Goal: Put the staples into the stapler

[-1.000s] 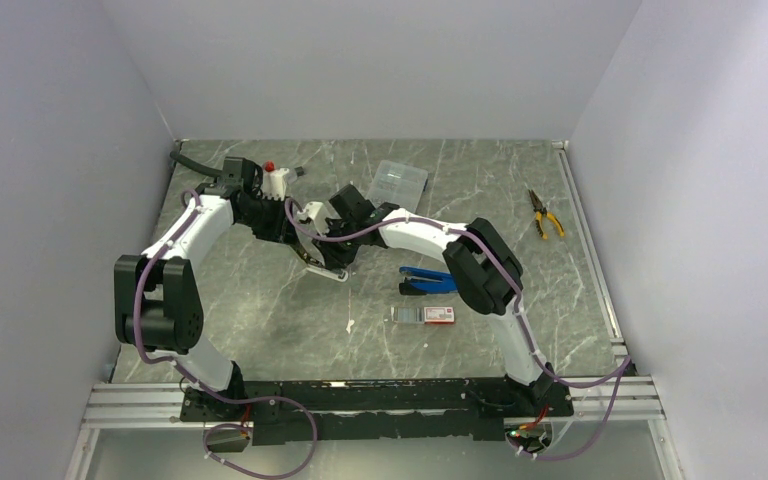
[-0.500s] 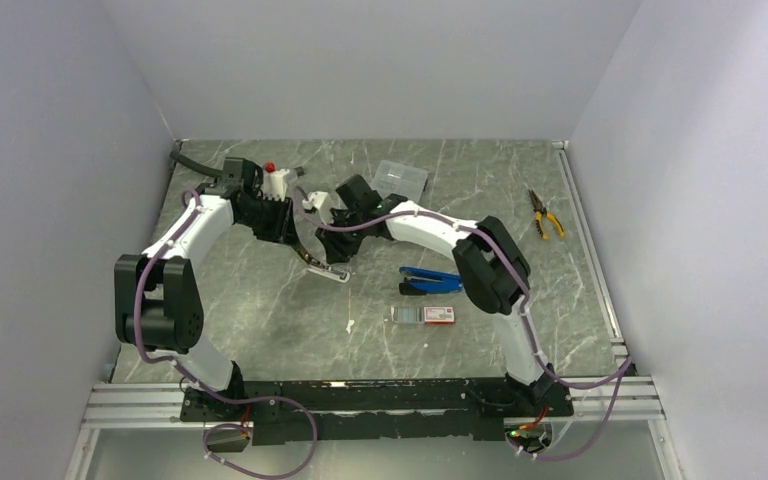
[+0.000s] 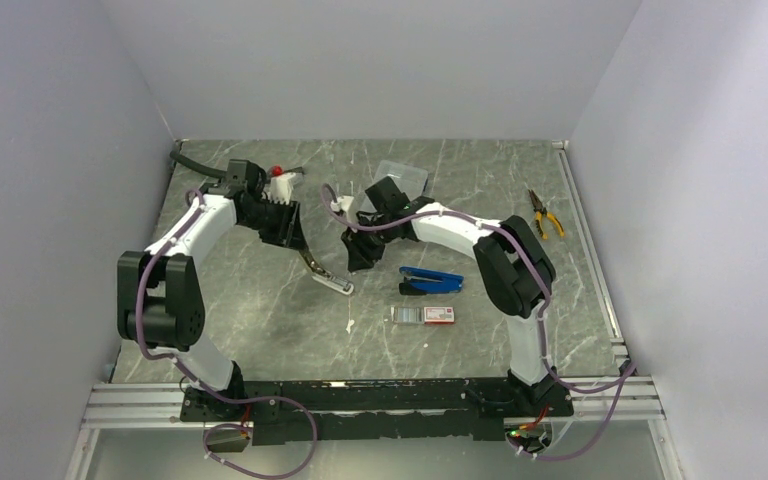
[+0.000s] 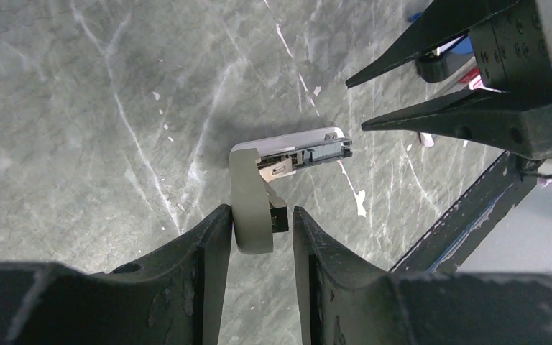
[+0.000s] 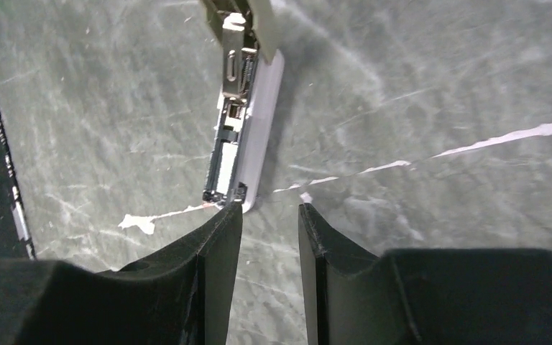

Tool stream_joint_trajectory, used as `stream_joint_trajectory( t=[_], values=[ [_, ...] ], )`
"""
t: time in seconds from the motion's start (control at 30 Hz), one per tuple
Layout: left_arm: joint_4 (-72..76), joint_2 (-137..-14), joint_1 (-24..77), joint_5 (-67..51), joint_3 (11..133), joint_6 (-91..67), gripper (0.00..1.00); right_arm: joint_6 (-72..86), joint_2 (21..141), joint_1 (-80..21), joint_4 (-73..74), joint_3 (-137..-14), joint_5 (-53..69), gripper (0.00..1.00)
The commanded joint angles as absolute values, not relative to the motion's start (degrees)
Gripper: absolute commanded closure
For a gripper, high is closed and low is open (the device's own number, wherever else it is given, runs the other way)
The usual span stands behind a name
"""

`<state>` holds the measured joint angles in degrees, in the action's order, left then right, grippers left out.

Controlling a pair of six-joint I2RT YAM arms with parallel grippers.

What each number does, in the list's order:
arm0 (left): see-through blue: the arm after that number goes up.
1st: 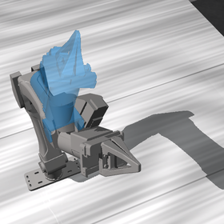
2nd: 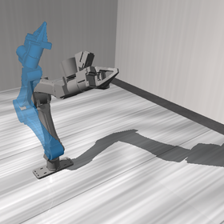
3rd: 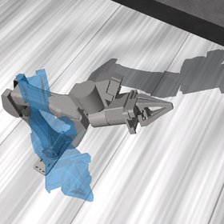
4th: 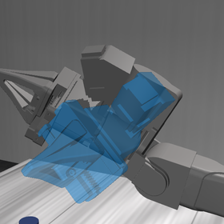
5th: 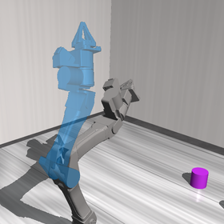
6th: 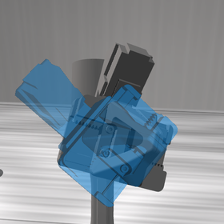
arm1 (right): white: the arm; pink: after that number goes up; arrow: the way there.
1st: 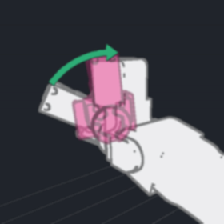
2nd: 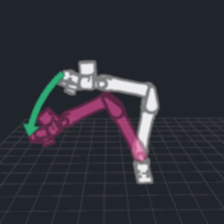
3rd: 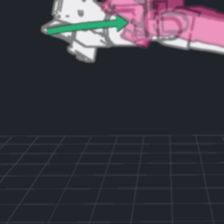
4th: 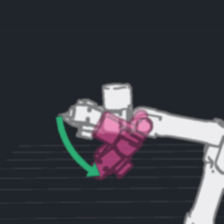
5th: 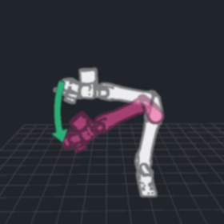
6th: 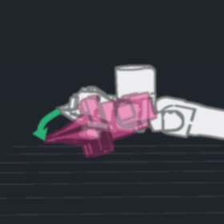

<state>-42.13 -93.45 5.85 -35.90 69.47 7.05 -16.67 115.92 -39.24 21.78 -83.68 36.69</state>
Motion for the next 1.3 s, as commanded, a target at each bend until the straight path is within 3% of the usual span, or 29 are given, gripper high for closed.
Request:
stream_joint_trajectory(
  t=[0.0, 0.43, 0.67, 0.97, 1.27],
  values=[
    [-43.99, -94.08, 8.03, -39.42, 71.96, 12.34, 0.59, -19.38, 114.05, -38.35, 20.55, -83.22, 41.91, 0.62],
    [-40.52, -87.21, 13.63, -35.19, 68.05, 15.62, 0.59, -14.21, 108.45, -38.32, 16.5, -76.28, 38.75, 0.61],
    [-38.93, -84.03, 13.62, -34.3, 65.85, 14.53, 0.48, -8.42, 105.6, -41.34, 11.19, -71.4, 32.39, 0.58],
    [-38.14, -82.18, 13.09, -34.06, 64.41, 13.07, 0.43, -6.7, 108.39, -44.66, 10.86, -73.59, 28.84, 0.63],
    [-37.2, -81.46, 10.16, -35.33, 63.54, 11.3, 0.31, -6.82, 109.78, -46.46, 11.03, -74.15, 26.3, 0.63]
  ],
)
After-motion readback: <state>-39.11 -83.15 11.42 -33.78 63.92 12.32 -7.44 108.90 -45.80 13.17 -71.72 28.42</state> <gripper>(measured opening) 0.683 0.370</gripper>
